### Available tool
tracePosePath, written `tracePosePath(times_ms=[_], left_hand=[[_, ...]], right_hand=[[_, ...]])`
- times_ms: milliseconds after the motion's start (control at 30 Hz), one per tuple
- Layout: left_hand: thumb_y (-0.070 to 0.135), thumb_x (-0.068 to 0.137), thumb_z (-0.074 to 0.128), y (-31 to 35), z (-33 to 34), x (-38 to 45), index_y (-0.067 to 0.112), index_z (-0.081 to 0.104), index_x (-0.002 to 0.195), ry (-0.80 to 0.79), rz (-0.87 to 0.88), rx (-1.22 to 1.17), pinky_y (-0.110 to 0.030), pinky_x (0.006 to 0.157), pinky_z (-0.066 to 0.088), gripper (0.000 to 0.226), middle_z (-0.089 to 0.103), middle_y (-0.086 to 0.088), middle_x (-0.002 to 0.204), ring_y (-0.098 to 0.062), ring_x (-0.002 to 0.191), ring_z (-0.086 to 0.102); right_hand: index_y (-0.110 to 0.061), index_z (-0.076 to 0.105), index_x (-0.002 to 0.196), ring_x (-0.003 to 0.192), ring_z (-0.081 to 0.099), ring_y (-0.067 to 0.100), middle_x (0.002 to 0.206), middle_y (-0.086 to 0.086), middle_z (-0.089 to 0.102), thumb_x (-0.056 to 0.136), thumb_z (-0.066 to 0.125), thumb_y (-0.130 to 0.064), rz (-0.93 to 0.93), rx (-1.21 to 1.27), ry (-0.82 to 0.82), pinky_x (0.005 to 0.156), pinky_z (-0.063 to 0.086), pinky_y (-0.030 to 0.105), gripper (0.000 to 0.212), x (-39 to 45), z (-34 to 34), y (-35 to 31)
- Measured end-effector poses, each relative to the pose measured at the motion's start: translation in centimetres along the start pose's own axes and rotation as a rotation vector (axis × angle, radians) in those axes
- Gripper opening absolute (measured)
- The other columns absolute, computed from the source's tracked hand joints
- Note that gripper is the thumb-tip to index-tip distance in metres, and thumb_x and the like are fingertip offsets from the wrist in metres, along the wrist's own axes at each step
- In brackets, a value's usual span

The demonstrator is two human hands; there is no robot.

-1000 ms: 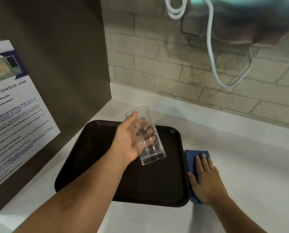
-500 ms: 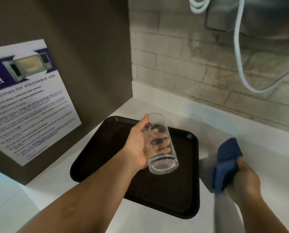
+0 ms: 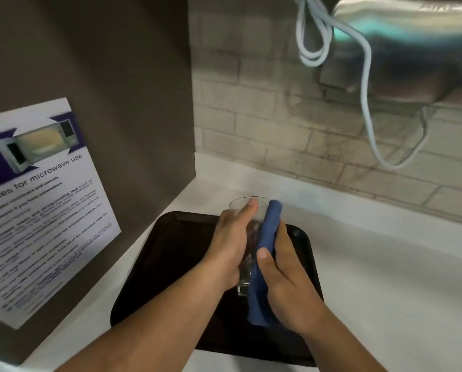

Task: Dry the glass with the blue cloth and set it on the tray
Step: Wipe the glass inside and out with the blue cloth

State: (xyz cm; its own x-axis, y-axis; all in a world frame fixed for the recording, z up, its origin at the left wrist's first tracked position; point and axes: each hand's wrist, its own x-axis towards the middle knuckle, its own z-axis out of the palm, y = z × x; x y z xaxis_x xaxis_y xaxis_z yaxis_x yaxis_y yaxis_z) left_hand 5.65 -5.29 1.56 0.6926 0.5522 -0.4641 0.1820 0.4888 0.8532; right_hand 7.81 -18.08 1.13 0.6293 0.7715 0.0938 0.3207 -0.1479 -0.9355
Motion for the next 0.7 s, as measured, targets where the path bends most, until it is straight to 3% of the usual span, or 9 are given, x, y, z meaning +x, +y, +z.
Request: tracePosePath(times_ms=[67, 133, 267, 333, 400, 467, 533, 633, 700], left_hand=[[0.063, 0.09, 0.07, -0.1, -0.7, -0.4, 0.025, 0.07, 0.117, -0.068, 0.016, -0.03, -0.04, 0.074, 0.061, 0.047, 0.08, -0.012, 0.107, -0.028, 0.092, 0.081], [0.057, 0.091, 0.072, -0.2, -1.2, -1.0, 0.021, 0.077, 0.112, -0.139, 0.052, -0.103, -0.043, 0.08, 0.062, 0.042, 0.083, -0.014, 0.106, -0.03, 0.095, 0.082], [0.063, 0.071, 0.077, 0.7, -2.0, -1.3, 0.01, 0.069, 0.128, -0.136, 0.077, -0.17, -0.048, 0.084, 0.064, 0.078, 0.079, -0.02, 0.121, -0.039, 0.107, 0.078], [0.067, 0.069, 0.078, 1.1, -2.2, -0.9, 0.009, 0.067, 0.12, -0.091, 0.08, -0.17, -0.046, 0.076, 0.065, 0.078, 0.077, -0.018, 0.114, -0.037, 0.099, 0.078], [0.066, 0.08, 0.077, 1.3, -2.0, -0.4, 0.014, 0.068, 0.115, -0.058, 0.102, -0.153, -0.042, 0.071, 0.066, 0.063, 0.079, -0.014, 0.108, -0.032, 0.091, 0.079], [0.066, 0.086, 0.072, 1.0, -1.4, 0.0, 0.02, 0.065, 0.123, -0.032, 0.121, -0.061, -0.042, 0.08, 0.062, 0.059, 0.077, -0.008, 0.109, -0.027, 0.098, 0.077], [0.065, 0.085, 0.073, 0.4, -0.9, 0.2, 0.021, 0.064, 0.127, -0.026, 0.139, 0.016, -0.035, 0.079, 0.057, 0.061, 0.078, -0.004, 0.101, -0.022, 0.095, 0.077], [0.059, 0.079, 0.079, -0.3, -0.9, 0.2, 0.018, 0.073, 0.118, -0.097, 0.139, -0.096, -0.033, 0.074, 0.062, 0.057, 0.085, -0.005, 0.099, -0.02, 0.093, 0.082], [0.057, 0.079, 0.08, -0.1, -1.1, 0.2, 0.014, 0.073, 0.122, -0.133, 0.127, -0.159, -0.041, 0.078, 0.064, 0.062, 0.083, -0.016, 0.11, -0.031, 0.1, 0.081]], right_hand=[[-0.046, 0.015, 0.146, 0.125, 0.043, -0.008, 0.141, -0.023, 0.043, 0.092, 0.034, -0.06, -0.078, 0.006, 0.054, 0.103, 0.036, 0.018, 0.059, 1.2, 0.4, -0.4], [-0.045, 0.033, 0.141, 0.114, 0.058, -0.001, 0.125, -0.019, 0.06, 0.095, 0.039, -0.053, -0.028, 0.142, 0.106, 0.097, 0.045, 0.022, 0.046, 2.6, 0.4, -0.8], [-0.033, 0.064, 0.109, 0.09, 0.071, 0.006, 0.098, -0.01, 0.076, 0.098, 0.044, -0.039, 0.155, 0.427, 0.143, 0.073, 0.055, 0.022, 0.023, 3.1, 0.2, -0.7], [-0.034, 0.068, 0.098, 0.091, 0.071, 0.01, 0.101, -0.005, 0.076, 0.095, 0.049, -0.043, 0.269, 0.503, 0.147, 0.079, 0.055, 0.032, 0.021, 2.2, 0.5, -0.3], [-0.033, 0.062, 0.119, 0.099, 0.066, -0.001, 0.111, -0.013, 0.071, 0.093, 0.047, -0.05, 0.262, 0.429, 0.139, 0.085, 0.051, 0.026, 0.034, 1.0, 1.2, -0.3], [-0.029, 0.025, 0.15, 0.116, 0.049, -0.014, 0.135, -0.028, 0.051, 0.09, 0.037, -0.057, 0.119, 0.09, 0.135, 0.096, 0.041, 0.014, 0.067, 0.6, 2.1, -0.8], [-0.027, 0.003, 0.153, 0.129, 0.041, -0.002, 0.151, -0.014, 0.034, 0.093, 0.029, -0.057, -0.008, -0.207, 0.177, 0.105, 0.037, 0.021, 0.072, 1.5, 2.4, -1.5], [-0.029, 0.048, 0.125, 0.09, 0.064, -0.005, 0.113, 0.0, 0.065, 0.099, 0.033, -0.044, 0.06, -0.057, 0.287, 0.08, 0.053, 0.024, 0.034, 4.6, 1.0, -2.2], [-0.023, 0.062, 0.101, 0.075, 0.069, 0.001, 0.092, 0.002, 0.069, 0.1, 0.038, -0.044, 0.236, 0.225, 0.266, 0.072, 0.054, 0.028, 0.031, 6.1, -0.4, -1.9]])
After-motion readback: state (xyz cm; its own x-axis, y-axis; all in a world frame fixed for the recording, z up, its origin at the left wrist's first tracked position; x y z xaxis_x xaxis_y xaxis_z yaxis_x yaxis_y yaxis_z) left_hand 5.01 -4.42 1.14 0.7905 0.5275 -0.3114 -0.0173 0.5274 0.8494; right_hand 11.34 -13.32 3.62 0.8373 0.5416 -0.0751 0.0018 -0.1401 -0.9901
